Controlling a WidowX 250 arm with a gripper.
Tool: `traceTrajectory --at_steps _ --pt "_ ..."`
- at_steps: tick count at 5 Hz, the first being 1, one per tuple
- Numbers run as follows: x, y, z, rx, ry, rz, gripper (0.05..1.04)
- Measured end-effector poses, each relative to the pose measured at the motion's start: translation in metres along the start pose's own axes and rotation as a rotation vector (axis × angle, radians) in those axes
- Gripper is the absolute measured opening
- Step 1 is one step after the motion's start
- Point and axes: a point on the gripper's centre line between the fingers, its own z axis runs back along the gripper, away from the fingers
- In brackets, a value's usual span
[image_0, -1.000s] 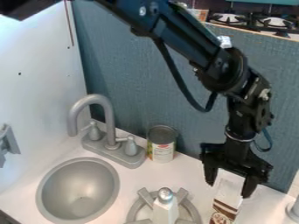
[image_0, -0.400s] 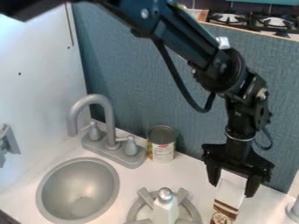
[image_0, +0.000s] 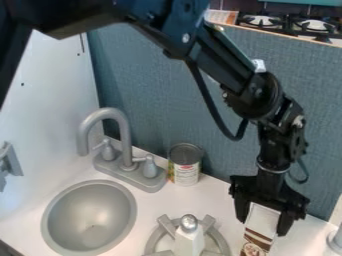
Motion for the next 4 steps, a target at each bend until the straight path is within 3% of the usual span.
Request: traceTrajectory --at_steps 1,2,3,4 --pt "0.001 -0.002 -0.003 -0.010 0.015 -0.004 0.818" --pt "0.001 -0.004 0.000 -0.075 0.046 -0.024 0.818" --pt "0.004 -0.006 0.013 -0.081 0.069 -0.063 0.818" --pt "-0.002 -0.002 0.065 -0.092 -0.017 -0.067 0.818"
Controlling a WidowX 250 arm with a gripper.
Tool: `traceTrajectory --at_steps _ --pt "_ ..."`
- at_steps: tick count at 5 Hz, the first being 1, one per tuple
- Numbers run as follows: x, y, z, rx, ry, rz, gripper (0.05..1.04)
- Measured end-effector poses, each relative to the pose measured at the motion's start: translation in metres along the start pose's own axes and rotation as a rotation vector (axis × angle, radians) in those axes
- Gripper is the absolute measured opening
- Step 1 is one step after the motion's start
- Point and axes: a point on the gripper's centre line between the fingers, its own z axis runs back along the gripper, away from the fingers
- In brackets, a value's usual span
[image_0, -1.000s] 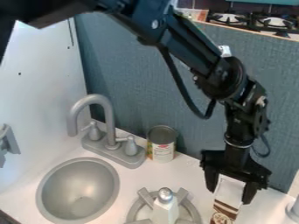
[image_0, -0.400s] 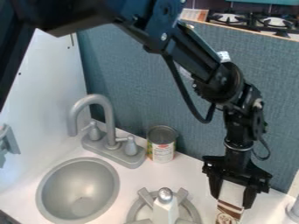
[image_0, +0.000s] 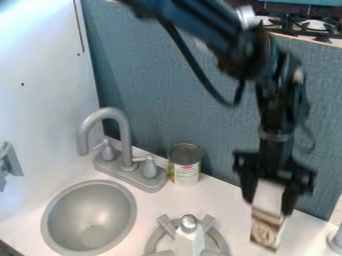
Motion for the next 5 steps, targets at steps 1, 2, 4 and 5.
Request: traceTrajectory --at_steps 1,2,4,5 --pt "-0.038 0.016 0.028 0.008 -0.028 0.038 0.818" --pt "-0.076 0.044 0.032 0.051 0.038 0.095 0.818" --pt "-0.140 0.088 0.022 0.149 0.232 0.140 0.818" --pt "-0.142 0.117 0.007 0.167 0.208 0.122 0.818"
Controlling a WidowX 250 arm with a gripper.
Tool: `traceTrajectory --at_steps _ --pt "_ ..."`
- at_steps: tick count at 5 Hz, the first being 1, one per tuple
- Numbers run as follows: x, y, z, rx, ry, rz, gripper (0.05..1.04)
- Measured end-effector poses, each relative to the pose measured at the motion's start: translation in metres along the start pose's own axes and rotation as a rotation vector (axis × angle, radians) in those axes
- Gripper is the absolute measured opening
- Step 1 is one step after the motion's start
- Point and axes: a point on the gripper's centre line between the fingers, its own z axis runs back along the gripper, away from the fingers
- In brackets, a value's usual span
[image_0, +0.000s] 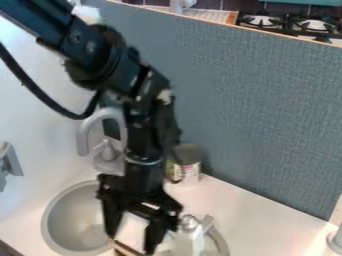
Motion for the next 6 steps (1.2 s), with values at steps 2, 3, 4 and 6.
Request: traceTrajectory --at_steps 2,3,4,6 --pt "0.021 0.025 -0.027 0.005 -0.076 -0.095 0.818" --pt "0.021 0.036 -0.044 -0.012 -0.028 -0.077 0.818" --pt "0.024 0.041 -0.048 0.012 -0.024 -0.073 0.818" --pt "0.042 0.042 -0.050 0.019 -0.088 -0.098 0.818"
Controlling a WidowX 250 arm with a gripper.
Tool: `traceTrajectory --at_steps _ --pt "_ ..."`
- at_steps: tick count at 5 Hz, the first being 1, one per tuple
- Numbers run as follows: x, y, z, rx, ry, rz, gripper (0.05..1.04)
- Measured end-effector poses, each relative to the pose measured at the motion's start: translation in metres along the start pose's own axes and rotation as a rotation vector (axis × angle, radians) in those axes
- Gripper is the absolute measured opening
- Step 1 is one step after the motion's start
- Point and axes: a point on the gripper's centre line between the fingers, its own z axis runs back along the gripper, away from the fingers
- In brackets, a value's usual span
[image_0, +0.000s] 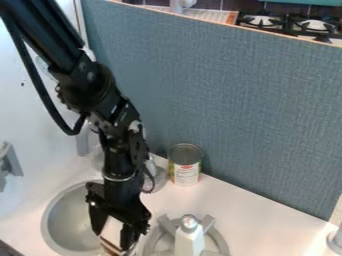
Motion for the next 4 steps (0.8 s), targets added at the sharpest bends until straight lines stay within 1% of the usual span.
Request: traceTrajectory --at_steps 1,2,3,4 --pt "0.001 0.001 -0.007 -0.002 0.014 -0.018 0.883" --pt "-0.002 0.005 -0.010 0.011 0.064 -0.007 1.013" --pt "-0.001 0.002 -0.006 -0.004 0.046 0.020 1.009" --pt "0.006 -0.010 0.043 0.003 -0.065 0.028 1.008"
